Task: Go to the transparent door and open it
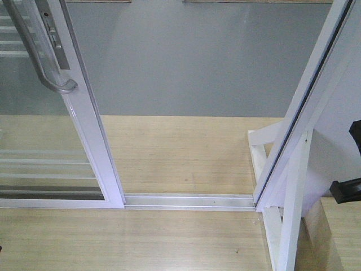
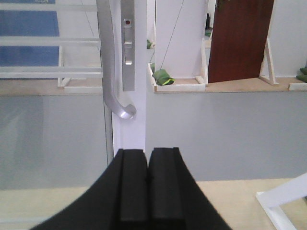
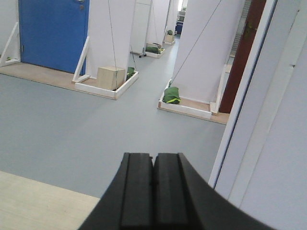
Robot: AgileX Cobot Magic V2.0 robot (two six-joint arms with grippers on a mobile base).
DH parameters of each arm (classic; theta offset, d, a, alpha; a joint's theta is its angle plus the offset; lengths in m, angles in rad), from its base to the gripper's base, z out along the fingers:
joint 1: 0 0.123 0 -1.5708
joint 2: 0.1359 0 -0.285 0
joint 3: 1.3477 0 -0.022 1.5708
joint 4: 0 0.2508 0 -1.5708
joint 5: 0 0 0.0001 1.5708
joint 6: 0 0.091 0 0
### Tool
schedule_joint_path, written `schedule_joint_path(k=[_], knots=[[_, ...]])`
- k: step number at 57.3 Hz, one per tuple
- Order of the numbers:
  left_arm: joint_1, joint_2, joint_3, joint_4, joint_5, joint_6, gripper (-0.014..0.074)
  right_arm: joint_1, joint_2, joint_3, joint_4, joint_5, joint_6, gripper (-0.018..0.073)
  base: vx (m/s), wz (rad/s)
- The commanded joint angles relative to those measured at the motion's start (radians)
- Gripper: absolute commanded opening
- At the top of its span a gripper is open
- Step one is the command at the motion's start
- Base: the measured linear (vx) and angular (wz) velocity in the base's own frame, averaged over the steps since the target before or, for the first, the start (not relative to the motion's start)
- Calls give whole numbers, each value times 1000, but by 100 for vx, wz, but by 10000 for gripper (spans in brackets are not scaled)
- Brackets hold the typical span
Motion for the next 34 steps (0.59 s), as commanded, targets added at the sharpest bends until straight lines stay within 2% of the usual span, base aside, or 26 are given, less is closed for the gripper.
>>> schedule_joint_path(k=[1, 11, 34], knots=[[-8, -13, 13, 1, -26, 0, 0, -5, 3, -30, -15, -53, -5, -1, 0, 0], [-8, -13, 13, 0, 20, -1, 0, -5, 3, -30, -15, -53, -5, -1, 0, 0], [-8, -13, 13, 0, 26, -1, 0, -5, 3, -30, -15, -53, -5, -1, 0, 0]])
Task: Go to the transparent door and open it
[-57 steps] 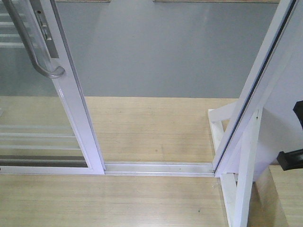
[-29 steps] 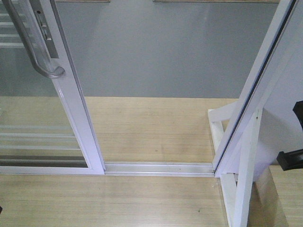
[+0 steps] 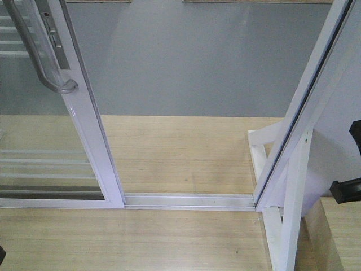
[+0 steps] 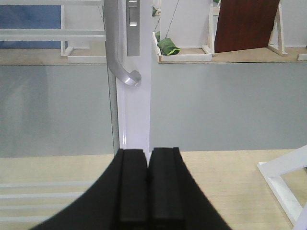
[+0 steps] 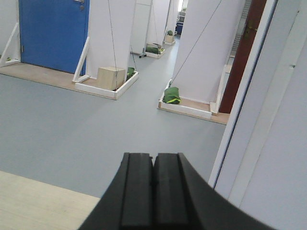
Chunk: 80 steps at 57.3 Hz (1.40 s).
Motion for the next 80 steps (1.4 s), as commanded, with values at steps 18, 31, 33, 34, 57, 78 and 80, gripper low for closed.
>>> schedule_joint_path(k=[18, 31, 33, 34, 57, 78, 80], knots=[[-8, -13, 10, 0, -74, -1, 0, -5, 3, -30, -36, -53, 9, -1, 0, 0], [-8, -13, 10, 0, -74, -1, 0, -5, 2, -27, -686, 69, 663, -1, 0, 0], [-8, -13, 10, 0, -74, -1, 0, -5, -5, -18, -780, 78, 767, -1, 0, 0], [-8, -13, 10, 0, -74, -1, 0, -5, -10, -11, -827, 79, 820, -1, 0, 0], [-8, -13, 10, 0, -74, -1, 0, -76, -511, 248, -867, 268, 959, -1, 0, 0], [-8, -15, 10, 0, -73, -1, 0, -85, -521, 248, -873, 315, 959, -1, 0, 0], [-8, -15, 10, 0, -73, -1, 0, -85, -521, 248, -873, 315, 959, -1, 0, 0]])
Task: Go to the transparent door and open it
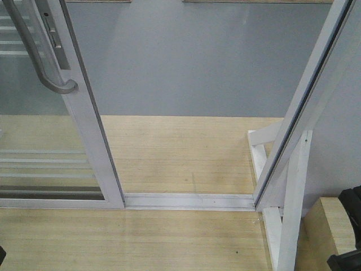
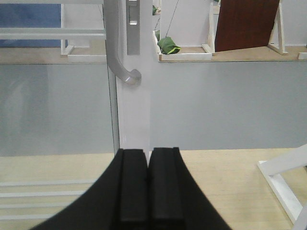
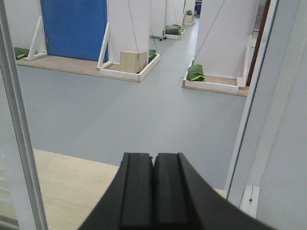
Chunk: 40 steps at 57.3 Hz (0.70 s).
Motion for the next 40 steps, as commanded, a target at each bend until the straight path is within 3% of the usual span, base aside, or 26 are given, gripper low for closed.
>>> schedule_joint_path(k=[1, 40], knots=[[-8, -14, 10, 0, -78, -1, 0, -6, -13, 5, -9, -76, 0, -1, 0, 0], [-8, -14, 10, 0, -78, -1, 0, -6, -13, 5, -9, -76, 0, -1, 0, 0]])
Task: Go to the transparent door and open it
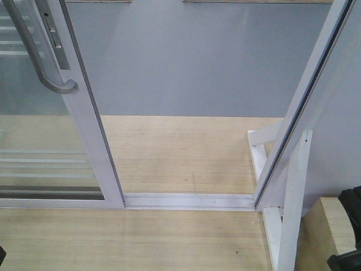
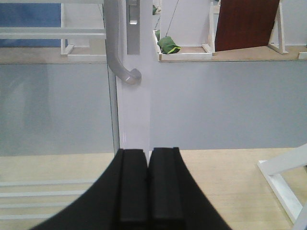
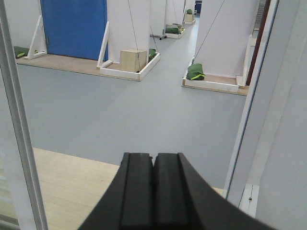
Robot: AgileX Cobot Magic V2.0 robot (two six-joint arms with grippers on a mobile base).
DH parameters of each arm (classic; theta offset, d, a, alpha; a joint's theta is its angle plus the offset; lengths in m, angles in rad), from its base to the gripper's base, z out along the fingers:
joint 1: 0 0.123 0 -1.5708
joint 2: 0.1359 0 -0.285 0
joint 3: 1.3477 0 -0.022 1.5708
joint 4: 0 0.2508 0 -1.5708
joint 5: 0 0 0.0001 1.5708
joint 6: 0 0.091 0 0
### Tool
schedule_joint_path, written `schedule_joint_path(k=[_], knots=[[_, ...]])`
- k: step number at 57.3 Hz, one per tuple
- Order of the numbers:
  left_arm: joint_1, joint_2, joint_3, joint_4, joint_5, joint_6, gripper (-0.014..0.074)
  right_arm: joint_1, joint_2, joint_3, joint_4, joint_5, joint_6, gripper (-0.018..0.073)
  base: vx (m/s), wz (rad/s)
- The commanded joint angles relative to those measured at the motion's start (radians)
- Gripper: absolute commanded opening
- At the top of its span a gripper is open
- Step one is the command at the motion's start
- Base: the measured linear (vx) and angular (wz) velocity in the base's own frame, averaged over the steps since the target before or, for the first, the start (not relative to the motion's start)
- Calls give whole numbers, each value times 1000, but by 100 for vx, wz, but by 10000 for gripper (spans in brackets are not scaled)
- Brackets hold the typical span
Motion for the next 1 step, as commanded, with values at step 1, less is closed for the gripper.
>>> schedule_joint_path(k=[1], knots=[[-8, -14, 10, 0, -79, -1, 0, -6, -13, 5, -8, -79, 0, -1, 0, 0]])
